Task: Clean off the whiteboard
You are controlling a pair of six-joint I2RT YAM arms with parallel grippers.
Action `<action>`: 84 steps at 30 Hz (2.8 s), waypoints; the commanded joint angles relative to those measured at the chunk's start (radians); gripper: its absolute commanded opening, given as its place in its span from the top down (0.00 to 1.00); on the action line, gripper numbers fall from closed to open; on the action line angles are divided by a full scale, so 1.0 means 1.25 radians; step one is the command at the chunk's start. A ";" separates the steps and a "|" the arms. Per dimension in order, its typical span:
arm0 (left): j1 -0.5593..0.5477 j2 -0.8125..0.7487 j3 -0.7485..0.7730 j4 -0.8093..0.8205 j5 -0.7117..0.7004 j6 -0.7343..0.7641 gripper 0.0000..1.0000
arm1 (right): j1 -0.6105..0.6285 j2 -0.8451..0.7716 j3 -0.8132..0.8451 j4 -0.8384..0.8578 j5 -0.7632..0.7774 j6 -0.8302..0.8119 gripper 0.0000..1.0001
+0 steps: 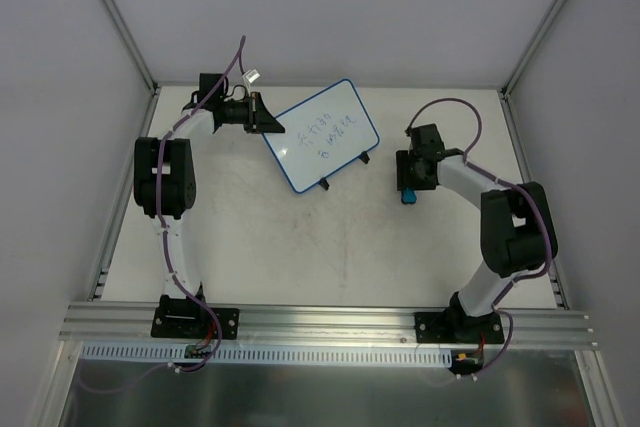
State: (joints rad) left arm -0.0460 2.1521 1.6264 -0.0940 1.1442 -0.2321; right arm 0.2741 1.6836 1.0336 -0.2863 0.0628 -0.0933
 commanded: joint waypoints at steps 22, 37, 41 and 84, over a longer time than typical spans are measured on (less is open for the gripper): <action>-0.006 -0.024 -0.010 0.004 -0.017 0.045 1.00 | -0.013 0.099 0.129 -0.148 0.016 -0.001 0.92; -0.016 -0.032 -0.020 0.004 -0.027 0.049 1.00 | 0.152 -0.052 0.284 -0.107 -0.072 0.001 1.00; -0.016 -0.040 -0.027 0.004 -0.033 0.053 1.00 | 0.199 -0.017 0.315 -0.024 -0.089 -0.011 1.00; -0.059 -0.047 -0.054 0.004 -0.090 0.067 1.00 | 0.388 0.219 0.382 0.466 0.176 -0.094 1.00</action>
State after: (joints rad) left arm -0.0799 2.1052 1.5875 -0.0772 1.0828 -0.2153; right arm 0.7883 1.9583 1.4296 0.2451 0.2195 -0.1967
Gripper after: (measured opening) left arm 0.058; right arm 0.336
